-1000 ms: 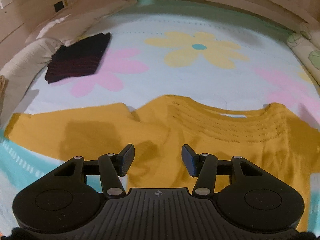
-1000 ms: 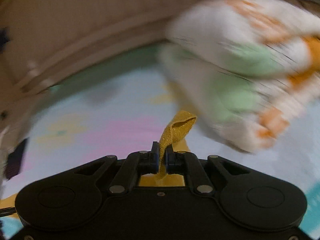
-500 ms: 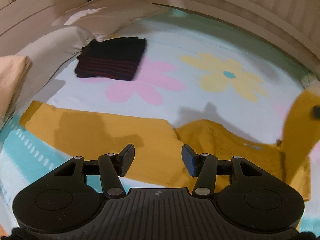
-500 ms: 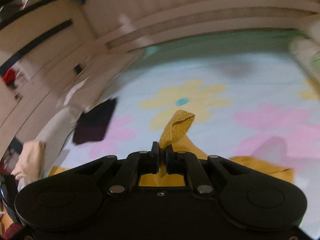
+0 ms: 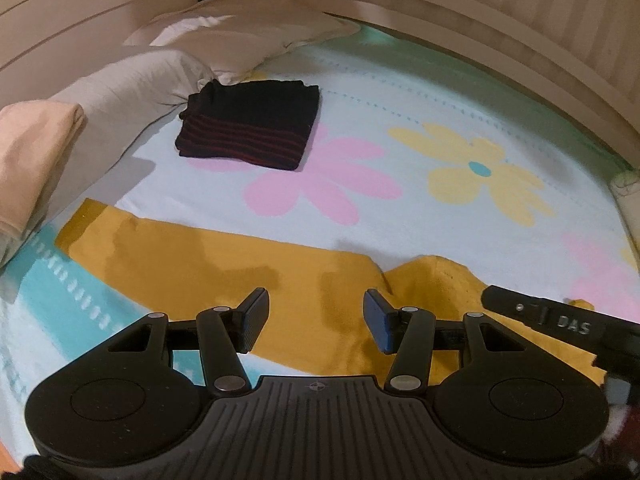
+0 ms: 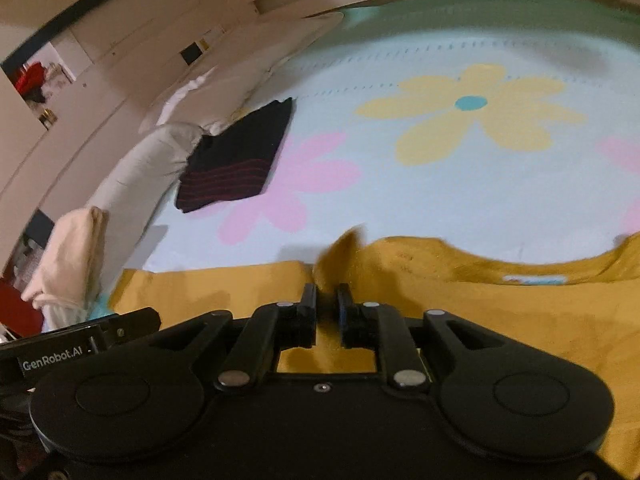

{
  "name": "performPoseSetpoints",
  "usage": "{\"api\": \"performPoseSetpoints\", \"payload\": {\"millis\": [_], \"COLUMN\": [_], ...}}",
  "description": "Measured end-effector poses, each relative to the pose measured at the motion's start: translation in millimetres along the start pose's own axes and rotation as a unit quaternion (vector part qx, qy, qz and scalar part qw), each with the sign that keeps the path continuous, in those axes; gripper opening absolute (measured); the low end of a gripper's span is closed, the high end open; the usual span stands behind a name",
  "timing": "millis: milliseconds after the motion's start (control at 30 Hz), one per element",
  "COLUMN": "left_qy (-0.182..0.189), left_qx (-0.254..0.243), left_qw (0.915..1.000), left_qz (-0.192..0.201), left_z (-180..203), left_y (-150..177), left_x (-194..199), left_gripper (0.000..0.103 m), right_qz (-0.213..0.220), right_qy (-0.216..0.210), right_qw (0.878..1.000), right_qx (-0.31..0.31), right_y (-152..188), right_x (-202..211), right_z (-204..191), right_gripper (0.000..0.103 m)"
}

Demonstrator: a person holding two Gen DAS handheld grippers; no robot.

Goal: Fold small clothes
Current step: 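Carry the sleeve cuff across the sweater body and release it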

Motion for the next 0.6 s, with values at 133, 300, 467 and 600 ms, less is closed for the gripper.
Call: {"api": "performPoseSetpoints", "payload": {"millis": [133, 300, 467, 600], "left_qy": [0.013, 0.038, 0.052, 0.06], "left_qx": [-0.004, -0.015, -0.035, -0.083], "left_qw": [0.9999, 0.9991, 0.9976, 0.9941], "left_qz": [-0.005, -0.014, -0.028, -0.037], "left_z": [8, 27, 53, 77], "left_y": [5, 17, 36, 52], "left_x": [-4, -15, -34, -50], "left_gripper": [0.051, 0.051, 0.051, 0.051], "right_qz": [0.018, 0.044, 0.061, 0.078], "right_qy": [-0.007, 0.042, 0.144, 0.203], "right_qw": [1.0, 0.998, 0.986, 0.972], "right_qx": [-0.01, -0.024, -0.056, -0.089], "right_y": [-3, -5, 5, 16], "right_x": [15, 51, 93, 120], "right_z": [12, 66, 154, 217], "right_gripper": [0.044, 0.045, 0.045, 0.045]}}
Point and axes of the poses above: each gripper's, at about its wrist camera, not at the fingertips, and x roughly against the way its jaws point, z to its right, y to its underside, the point moved 9 cm from there along -x, roughly the way its jaws point, and after that the axes turned 7 degrees about z, right-handed, at the moved point
